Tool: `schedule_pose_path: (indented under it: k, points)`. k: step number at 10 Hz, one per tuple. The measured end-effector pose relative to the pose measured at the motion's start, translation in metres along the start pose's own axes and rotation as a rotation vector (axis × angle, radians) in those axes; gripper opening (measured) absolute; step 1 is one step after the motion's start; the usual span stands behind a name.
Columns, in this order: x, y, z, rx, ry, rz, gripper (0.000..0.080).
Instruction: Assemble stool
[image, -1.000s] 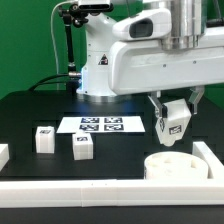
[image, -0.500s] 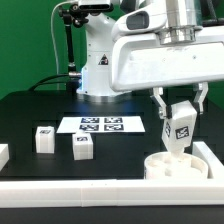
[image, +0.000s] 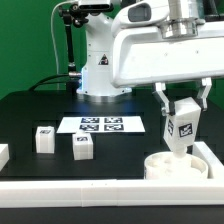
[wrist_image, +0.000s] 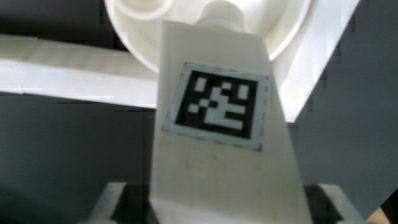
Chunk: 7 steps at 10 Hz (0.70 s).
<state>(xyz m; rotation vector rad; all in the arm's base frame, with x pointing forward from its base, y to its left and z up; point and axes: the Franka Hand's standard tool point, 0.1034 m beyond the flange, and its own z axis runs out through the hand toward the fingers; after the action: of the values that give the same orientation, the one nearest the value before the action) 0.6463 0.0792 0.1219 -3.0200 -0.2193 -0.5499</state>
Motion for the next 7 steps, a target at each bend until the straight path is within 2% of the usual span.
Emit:
schedule_pose_path:
  k: [1, 3, 7]
  points:
    - [0.0063, 0.0012, -0.0015, -0.006, 0.064, -0.001, 0.0327]
    - [0.0070, 0.0006, 0.0003, -0.024, 0.220, -0.049, 0.0327]
    - [0.0081, -0.0046, 0.0074, -0.031, 0.215, -0.165, 0.0327]
